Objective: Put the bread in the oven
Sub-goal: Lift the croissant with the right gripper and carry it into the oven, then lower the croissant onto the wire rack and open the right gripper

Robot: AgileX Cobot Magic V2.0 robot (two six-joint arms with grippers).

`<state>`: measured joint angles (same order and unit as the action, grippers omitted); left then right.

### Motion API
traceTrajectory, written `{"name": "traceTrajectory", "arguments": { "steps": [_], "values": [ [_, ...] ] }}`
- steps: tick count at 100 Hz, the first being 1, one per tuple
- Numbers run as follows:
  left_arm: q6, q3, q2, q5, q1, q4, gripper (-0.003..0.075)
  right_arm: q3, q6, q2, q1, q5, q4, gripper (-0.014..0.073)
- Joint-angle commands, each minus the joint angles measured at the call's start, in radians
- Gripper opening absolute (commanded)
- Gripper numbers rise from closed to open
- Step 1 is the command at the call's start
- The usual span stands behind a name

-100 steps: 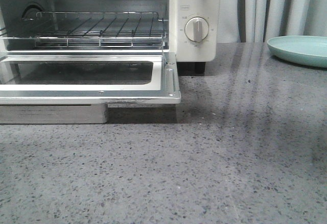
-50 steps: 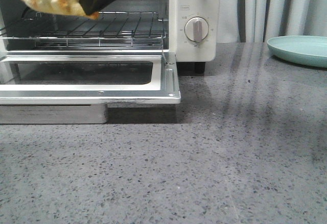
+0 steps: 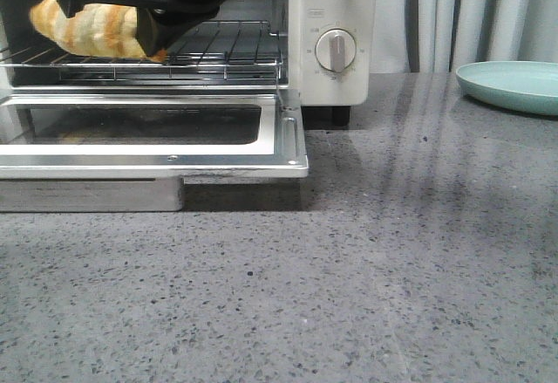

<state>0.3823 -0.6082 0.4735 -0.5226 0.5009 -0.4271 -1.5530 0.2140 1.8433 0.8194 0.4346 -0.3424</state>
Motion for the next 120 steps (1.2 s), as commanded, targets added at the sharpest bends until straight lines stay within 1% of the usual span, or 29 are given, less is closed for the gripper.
{"name": "traceTrajectory", "arguments": {
  "steps": [1, 18, 57, 62, 66, 71, 74, 76, 81, 86, 91, 95, 102, 110, 115, 120],
  "values": [
    [-0.007, -0.026, 0.004, 0.046, -0.001, -0.029, -0.0021, -0.056, 0.002, -0.038, -0.006, -0.049, -0.025, -0.0069],
    [-0.007, -0.026, 0.004, 0.014, -0.001, -0.029, -0.0021, -0.091, 0.002, -0.028, -0.011, -0.049, -0.029, -0.0069],
    [-0.007, -0.026, 0.004, 0.013, -0.001, -0.029, -0.0021, -0.101, 0.002, -0.028, -0.074, -0.017, -0.029, -0.0058],
    [-0.007, -0.026, 0.004, 0.013, -0.001, -0.029, -0.0021, -0.101, 0.002, -0.028, -0.074, -0.01, -0.029, -0.0018],
    [-0.007, -0.026, 0.004, 0.013, -0.001, -0.029, -0.0021, -0.101, 0.002, -0.028, -0.074, -0.005, -0.029, 0.0044],
    [-0.007, -0.026, 0.004, 0.013, -0.001, -0.029, -0.0021, -0.101, 0.002, -0.028, -0.074, -0.003, -0.029, 0.015],
    [-0.007, -0.026, 0.004, 0.013, -0.001, -0.029, -0.0021, -0.101, 0.002, -0.028, -0.074, -0.002, -0.029, 0.0239],
    [-0.007, -0.026, 0.004, 0.015, -0.001, -0.029, -0.0021, -0.101, 0.002, -0.028, -0.074, -0.002, -0.029, 0.0276],
    [-0.007, -0.026, 0.004, 0.015, -0.001, -0.029, -0.0021, -0.101, 0.002, -0.028, -0.074, -0.002, -0.026, 0.0412],
    [-0.007, -0.026, 0.004, 0.015, -0.001, -0.029, -0.0021, -0.101, 0.002, -0.028, -0.074, 0.001, -0.024, 0.0501],
    [-0.007, -0.026, 0.004, 0.017, -0.001, -0.029, -0.0022, -0.101, 0.002, -0.03, -0.074, 0.005, -0.022, 0.0556],
    [-0.007, -0.026, 0.004, 0.019, -0.001, -0.029, -0.0022, -0.101, 0.002, -0.036, -0.074, 0.008, -0.012, 0.0571],
    [-0.007, -0.026, 0.004, 0.027, -0.001, -0.029, -0.0021, -0.101, 0.002, -0.05, -0.064, 0.027, 0.02, 0.0568],
    [-0.007, -0.026, 0.004, 0.042, -0.001, -0.029, -0.0022, -0.101, 0.002, -0.073, -0.042, 0.076, 0.028, 0.0565],
    [-0.007, -0.026, 0.004, 0.056, -0.001, -0.027, -0.0022, -0.101, 0.002, -0.09, -0.022, 0.113, 0.028, 0.054],
    [-0.007, -0.026, 0.004, 0.075, -0.001, -0.022, -0.0022, -0.101, 0.002, -0.107, 0.005, 0.149, 0.028, 0.0496]
  ]
}}
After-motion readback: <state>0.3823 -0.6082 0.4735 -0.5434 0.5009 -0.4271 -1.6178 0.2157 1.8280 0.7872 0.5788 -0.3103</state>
